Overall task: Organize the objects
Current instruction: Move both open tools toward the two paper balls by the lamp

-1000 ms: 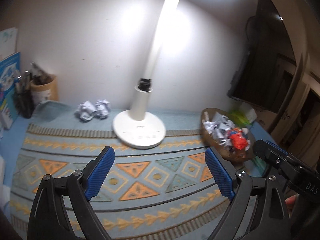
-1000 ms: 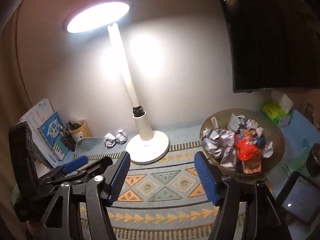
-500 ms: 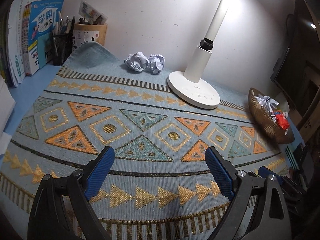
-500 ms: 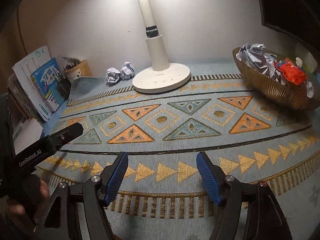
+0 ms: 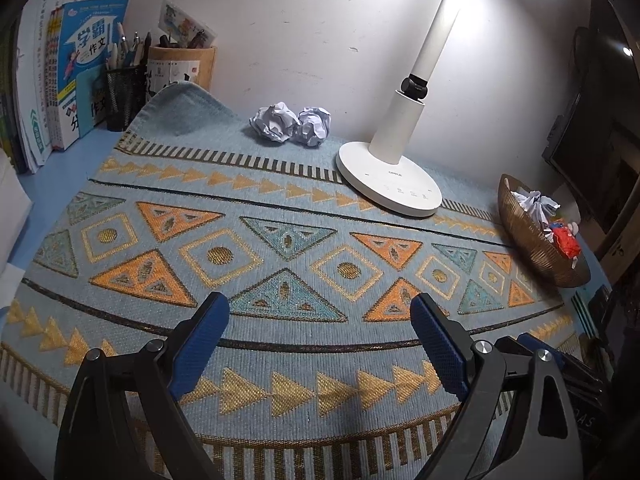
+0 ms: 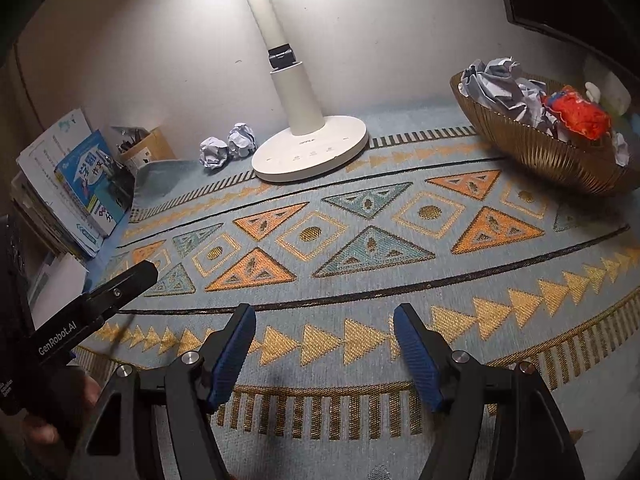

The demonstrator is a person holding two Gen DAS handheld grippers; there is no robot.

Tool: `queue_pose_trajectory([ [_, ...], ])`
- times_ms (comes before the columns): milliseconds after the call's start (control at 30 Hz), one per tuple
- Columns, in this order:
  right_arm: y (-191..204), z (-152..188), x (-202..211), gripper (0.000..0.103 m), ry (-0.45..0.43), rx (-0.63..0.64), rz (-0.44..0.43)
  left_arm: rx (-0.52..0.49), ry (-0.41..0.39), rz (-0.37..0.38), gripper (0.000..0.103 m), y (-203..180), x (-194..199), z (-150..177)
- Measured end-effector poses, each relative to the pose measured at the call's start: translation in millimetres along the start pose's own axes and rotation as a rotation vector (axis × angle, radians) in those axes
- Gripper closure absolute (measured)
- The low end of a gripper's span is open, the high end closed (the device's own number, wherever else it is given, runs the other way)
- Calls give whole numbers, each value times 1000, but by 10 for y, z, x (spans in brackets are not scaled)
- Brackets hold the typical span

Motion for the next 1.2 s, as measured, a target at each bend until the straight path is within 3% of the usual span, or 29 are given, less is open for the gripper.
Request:
queue_pose_trajectory([
  [800, -29, -10, 26, 33, -11, -21, -7, -9, 2, 1, 11, 3, 5, 22],
  [900, 25, -33, 10, 33, 4, 2, -11, -22, 32, 20, 11, -42, 41, 0],
  [1067, 327, -497, 86, 40, 12, 182, 38, -39, 27, 65, 11, -49, 60, -497],
  [1200, 478, -1141, 8, 42, -39, 220, 7, -65, -35, 9, 12, 148, -238, -1138],
])
Point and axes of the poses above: each gripper's, at about its wrist camera, not at the fingertips, and x roughly against the way its jaws point, y to its left, z to its underside, the point moved 8 cm from there along -x, roughly the way its jaws point, and after that the axes turned 14 degrees about x, right-handed, at the moved point
